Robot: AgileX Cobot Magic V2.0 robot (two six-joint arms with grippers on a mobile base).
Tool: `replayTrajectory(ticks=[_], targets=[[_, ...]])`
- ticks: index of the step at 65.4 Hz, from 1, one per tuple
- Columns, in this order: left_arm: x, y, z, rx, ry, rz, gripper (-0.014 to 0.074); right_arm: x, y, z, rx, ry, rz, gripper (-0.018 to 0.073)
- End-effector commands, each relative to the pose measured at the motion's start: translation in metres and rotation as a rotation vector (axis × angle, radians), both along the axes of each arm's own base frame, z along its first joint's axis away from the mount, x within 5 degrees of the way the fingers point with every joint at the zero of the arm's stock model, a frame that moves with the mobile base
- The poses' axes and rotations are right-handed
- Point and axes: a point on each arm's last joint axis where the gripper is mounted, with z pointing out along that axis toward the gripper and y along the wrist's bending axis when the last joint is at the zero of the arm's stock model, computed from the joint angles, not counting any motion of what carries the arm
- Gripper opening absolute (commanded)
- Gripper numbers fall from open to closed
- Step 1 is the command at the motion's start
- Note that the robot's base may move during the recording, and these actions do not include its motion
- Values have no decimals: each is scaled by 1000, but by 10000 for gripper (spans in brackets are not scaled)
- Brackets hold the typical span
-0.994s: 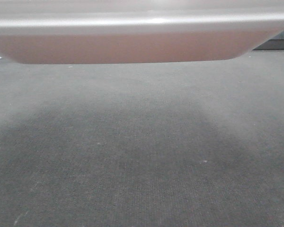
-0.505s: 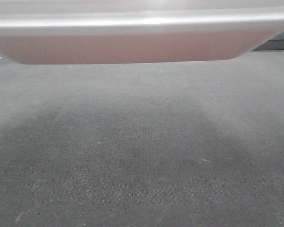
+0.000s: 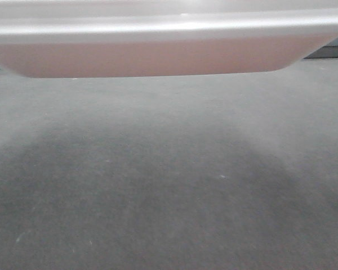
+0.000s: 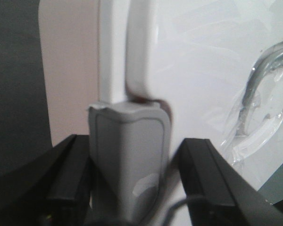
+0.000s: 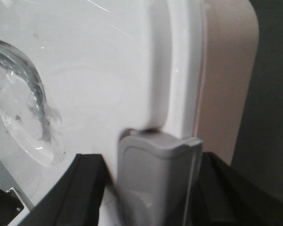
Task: Grab white bin and place on right shelf
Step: 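Carry the bin in both grippers while the base turns away from the table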
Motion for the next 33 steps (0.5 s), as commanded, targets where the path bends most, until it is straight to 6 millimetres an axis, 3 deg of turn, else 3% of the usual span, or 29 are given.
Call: replayTrajectory(ticks=[1,33], targets=[[-10,-10,20,-160,-29,-107,242,-9,9,20,148,-53,85,398],[-10,-10,20,-159,-31,-107,241,-9,9,20,148,-52,85,398]])
